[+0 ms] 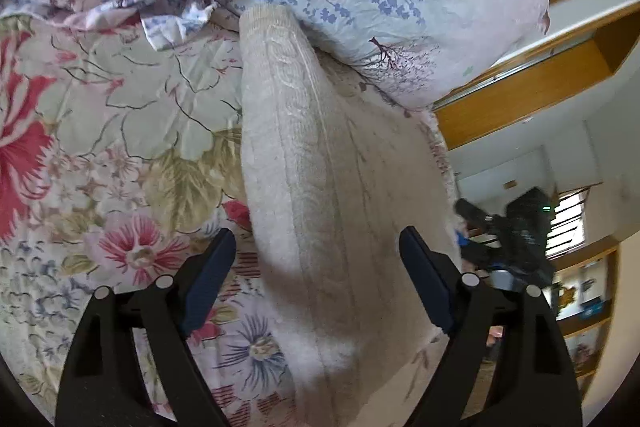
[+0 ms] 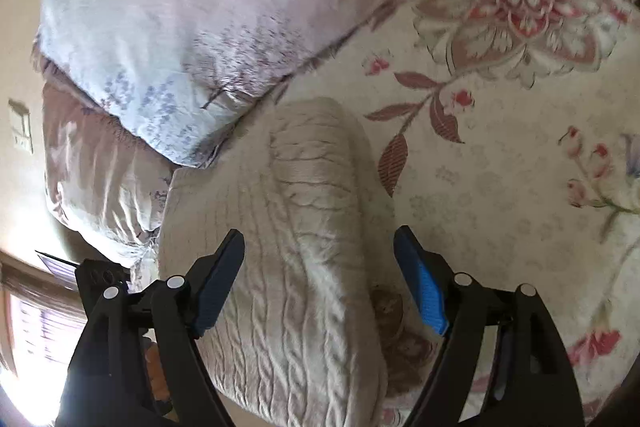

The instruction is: Fold small clothes

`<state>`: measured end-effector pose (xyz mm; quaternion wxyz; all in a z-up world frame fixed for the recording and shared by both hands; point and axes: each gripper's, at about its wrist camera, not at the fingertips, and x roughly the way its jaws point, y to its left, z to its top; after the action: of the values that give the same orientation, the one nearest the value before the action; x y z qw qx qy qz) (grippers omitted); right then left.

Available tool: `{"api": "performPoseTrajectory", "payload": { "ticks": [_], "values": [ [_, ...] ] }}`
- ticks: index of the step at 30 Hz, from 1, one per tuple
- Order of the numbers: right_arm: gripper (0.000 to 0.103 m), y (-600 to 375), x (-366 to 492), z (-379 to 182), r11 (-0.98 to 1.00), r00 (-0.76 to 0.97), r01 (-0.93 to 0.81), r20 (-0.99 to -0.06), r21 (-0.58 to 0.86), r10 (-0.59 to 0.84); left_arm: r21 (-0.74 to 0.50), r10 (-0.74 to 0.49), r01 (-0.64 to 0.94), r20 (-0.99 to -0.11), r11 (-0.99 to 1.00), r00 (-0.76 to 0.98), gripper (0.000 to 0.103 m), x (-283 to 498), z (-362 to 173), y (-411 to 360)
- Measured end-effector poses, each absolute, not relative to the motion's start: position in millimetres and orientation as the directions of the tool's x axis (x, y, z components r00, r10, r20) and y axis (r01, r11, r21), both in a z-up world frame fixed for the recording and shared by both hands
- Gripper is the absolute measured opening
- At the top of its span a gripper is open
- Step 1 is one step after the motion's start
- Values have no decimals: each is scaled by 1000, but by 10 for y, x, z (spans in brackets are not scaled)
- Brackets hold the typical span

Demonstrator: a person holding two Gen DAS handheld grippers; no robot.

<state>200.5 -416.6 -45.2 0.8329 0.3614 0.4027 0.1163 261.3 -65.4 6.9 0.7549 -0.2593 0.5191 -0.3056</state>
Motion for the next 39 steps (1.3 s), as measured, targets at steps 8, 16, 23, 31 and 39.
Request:
{"api": "performPoseTrajectory", "payload": {
  "ticks": [8,16,23,31,39],
  "values": [
    [78,-4127,2121,-510,699,618,57,-575,713,536,-746,-767,193,-591,637,248,75,2630,24,-695],
    [63,-3983,2191,-537,693,570,-38,-554,720,607,-755,-778,199,-580,625,242,69,2773,-12,-847],
    [36,-3966,2147,-630,619,557,-67,-486,782,673,-800,-813,176,-530,574,240,45,2762,-81,-782],
    [29,-3623,1869,-278,599,609,-165,-396,784,687,-832,-850,200,-473,517,230,38,2613,85,-461],
    [28,-2753,1928,-148,604,576,-261,-381,753,723,-802,-817,200,-501,562,286,39,2456,294,378]
  ]
}}
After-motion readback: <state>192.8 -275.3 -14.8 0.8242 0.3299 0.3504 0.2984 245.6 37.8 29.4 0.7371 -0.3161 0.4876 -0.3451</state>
